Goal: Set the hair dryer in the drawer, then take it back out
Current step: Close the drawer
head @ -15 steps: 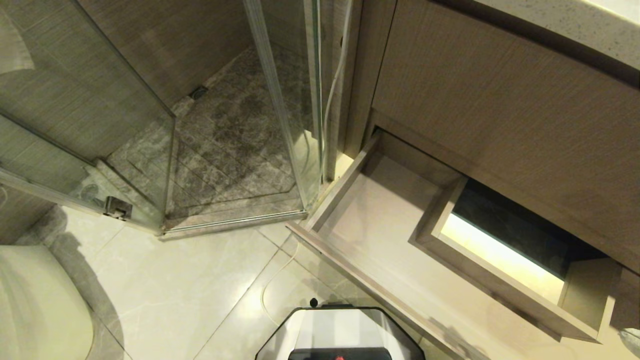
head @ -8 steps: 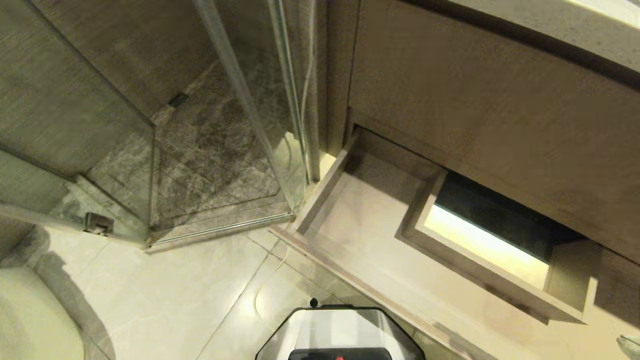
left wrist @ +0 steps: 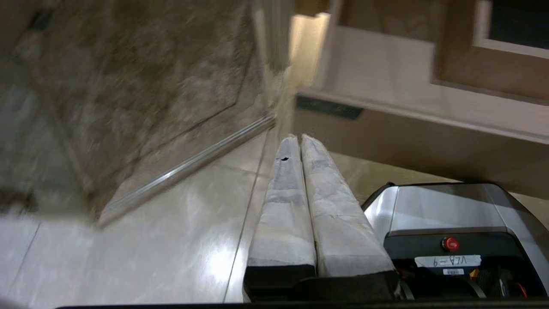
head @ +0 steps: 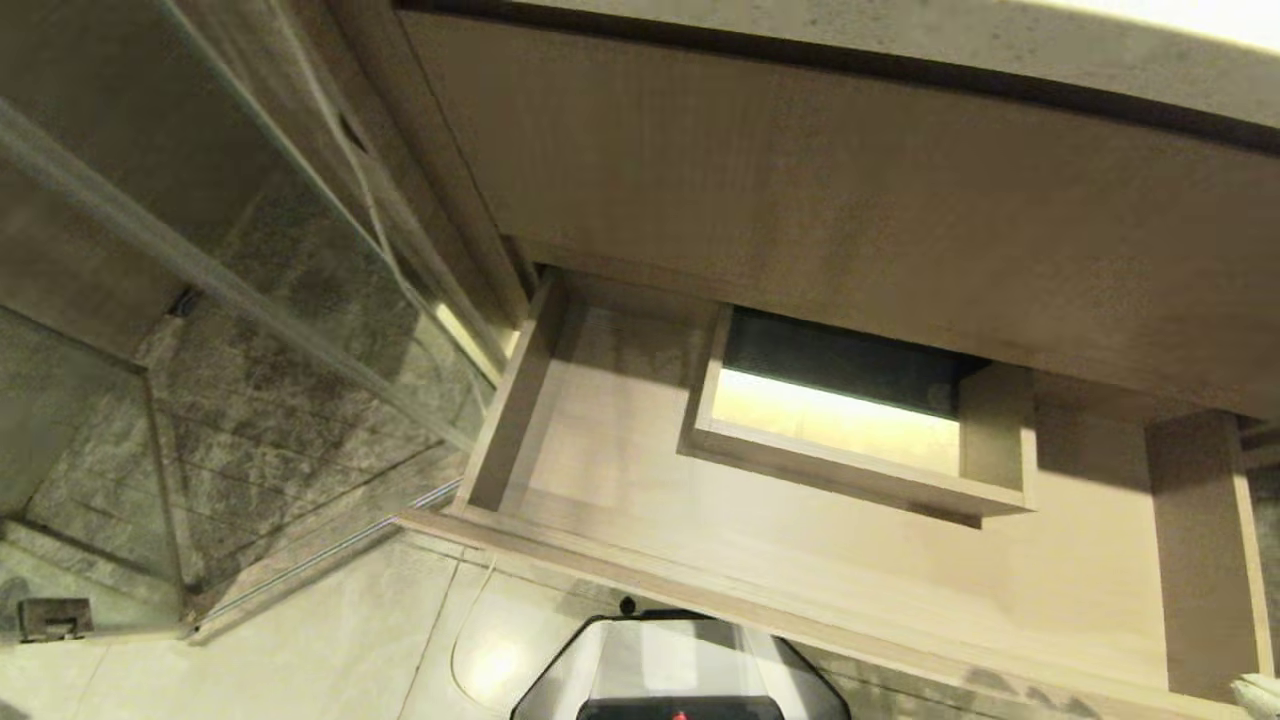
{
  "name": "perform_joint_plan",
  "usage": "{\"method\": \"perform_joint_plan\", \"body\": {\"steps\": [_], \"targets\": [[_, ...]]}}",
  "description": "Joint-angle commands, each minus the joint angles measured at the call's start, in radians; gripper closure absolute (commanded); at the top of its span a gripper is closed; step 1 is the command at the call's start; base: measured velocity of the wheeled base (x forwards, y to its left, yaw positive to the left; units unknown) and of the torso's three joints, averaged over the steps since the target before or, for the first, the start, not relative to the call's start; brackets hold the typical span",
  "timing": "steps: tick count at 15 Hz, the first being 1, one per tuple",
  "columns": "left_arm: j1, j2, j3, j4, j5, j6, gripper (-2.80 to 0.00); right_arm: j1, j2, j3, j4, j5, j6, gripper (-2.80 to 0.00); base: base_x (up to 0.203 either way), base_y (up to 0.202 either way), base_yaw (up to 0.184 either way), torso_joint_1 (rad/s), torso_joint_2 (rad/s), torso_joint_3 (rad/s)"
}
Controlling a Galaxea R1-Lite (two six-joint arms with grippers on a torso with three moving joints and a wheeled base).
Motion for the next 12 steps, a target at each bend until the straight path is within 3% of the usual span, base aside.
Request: {"method": "perform_joint_plan", "body": {"steps": [1,6,12], "targets": [[0.0,0.0,0.0,0.001,0.0,0.0,0.0,-0.001,0.012,0.0,0.002,0.001,-0.004,0.0,0.001,0.011,-0.165,0.009,0.01,0.001],[0.0,0.0,0.002,0.001,0.0,0.0,0.0,-0.011,0.09,-0.01,0.001,-0.018,0.0,0.0,0.004,0.008,-0.158,0.003,0.0,0.003],[0.0,0.0,0.002,0.001,0.0,0.0,0.0,-0.068,0.334,-0.037,0.075,-0.161,0.007,0.0,0.0,0.001,-0.012,0.0,0.0,0.001]]}}
